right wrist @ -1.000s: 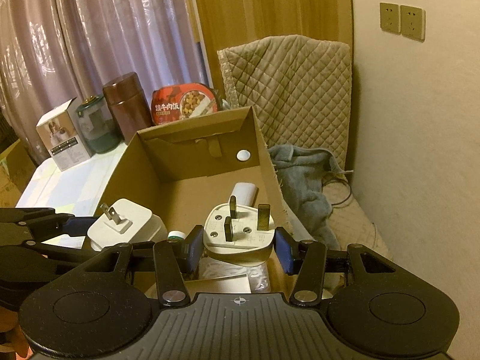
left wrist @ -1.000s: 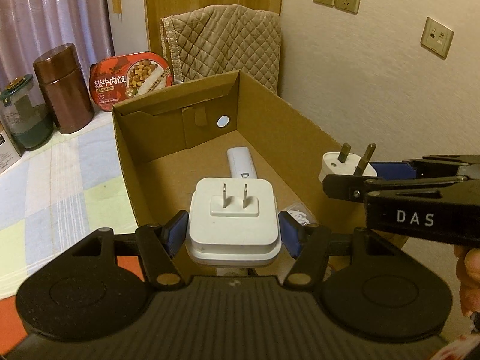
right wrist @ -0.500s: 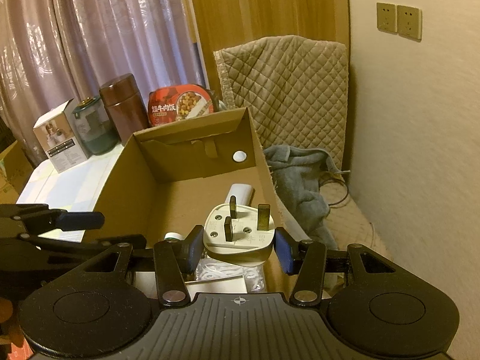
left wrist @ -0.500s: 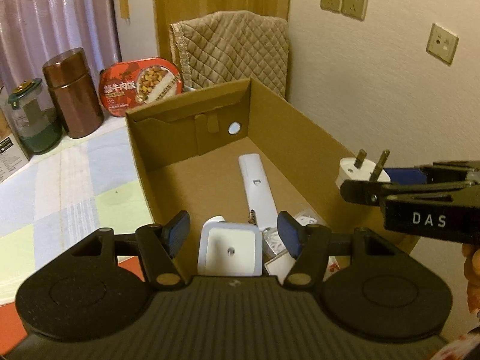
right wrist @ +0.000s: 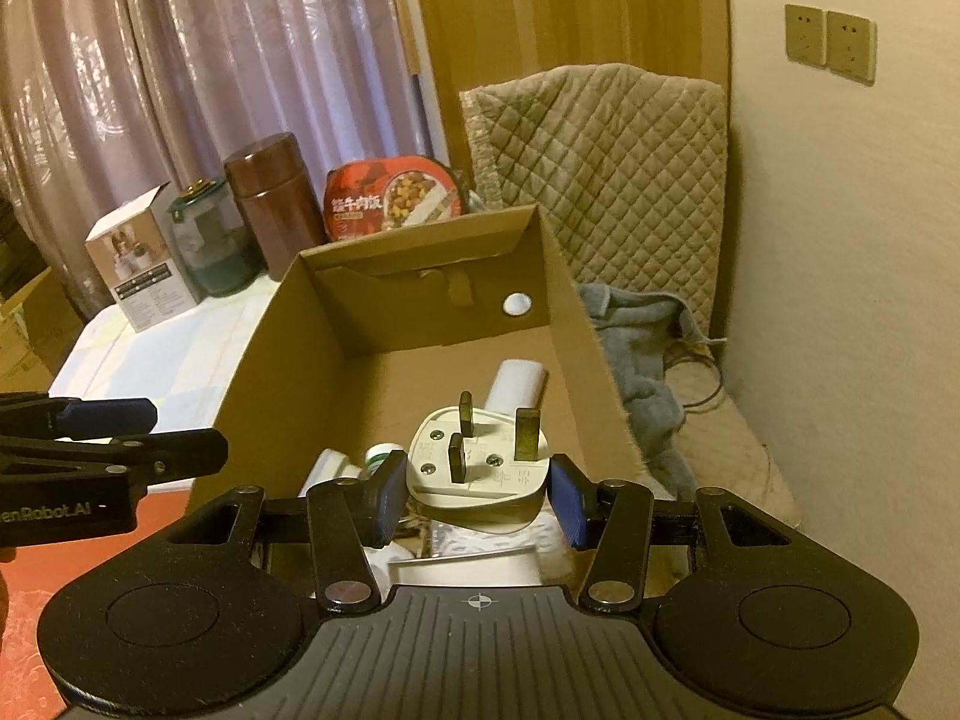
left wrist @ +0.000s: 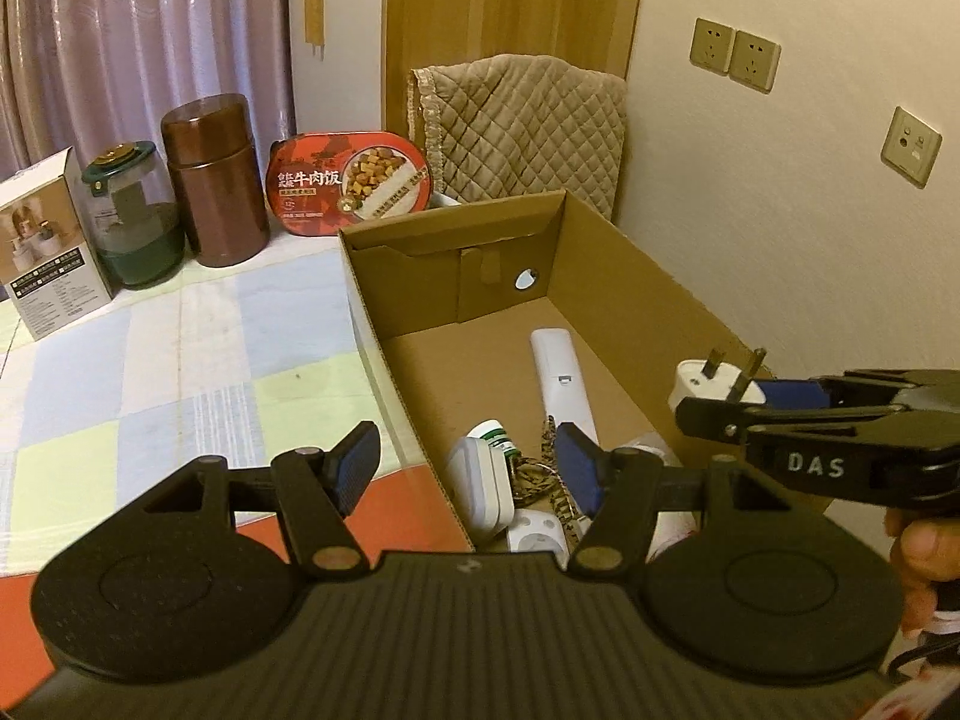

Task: Organize rigid objects
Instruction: 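Lower the UK plug adapter into the box and open the right tool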

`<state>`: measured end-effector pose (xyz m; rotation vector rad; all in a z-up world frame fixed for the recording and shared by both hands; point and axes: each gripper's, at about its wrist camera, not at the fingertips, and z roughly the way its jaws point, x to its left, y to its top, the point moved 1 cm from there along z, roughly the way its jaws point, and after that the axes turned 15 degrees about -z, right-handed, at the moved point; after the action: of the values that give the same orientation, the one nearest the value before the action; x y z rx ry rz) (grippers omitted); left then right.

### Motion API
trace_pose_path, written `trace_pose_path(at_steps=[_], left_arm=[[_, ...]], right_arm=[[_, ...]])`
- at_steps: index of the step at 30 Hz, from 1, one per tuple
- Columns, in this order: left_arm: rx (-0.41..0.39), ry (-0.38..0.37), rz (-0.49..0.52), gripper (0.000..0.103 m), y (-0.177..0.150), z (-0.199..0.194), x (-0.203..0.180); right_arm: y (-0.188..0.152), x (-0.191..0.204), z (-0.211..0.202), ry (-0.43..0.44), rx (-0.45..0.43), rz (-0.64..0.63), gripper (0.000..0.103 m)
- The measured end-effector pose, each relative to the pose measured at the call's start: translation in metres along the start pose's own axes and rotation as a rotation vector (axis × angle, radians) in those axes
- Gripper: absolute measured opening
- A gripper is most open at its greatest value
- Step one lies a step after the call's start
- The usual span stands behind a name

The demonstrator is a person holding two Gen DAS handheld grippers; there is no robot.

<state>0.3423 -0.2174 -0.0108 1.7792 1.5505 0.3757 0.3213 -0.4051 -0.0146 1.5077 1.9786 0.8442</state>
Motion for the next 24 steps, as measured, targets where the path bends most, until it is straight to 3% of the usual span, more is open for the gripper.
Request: trace_pose_path(at_steps=[24], left_arm=[[0.007, 0.009, -0.007, 0.060, -0.005, 0.002, 0.008]], right_arm=[[0.000, 0.003, 0.027, 0.021, 0.075, 0.023, 0.047]])
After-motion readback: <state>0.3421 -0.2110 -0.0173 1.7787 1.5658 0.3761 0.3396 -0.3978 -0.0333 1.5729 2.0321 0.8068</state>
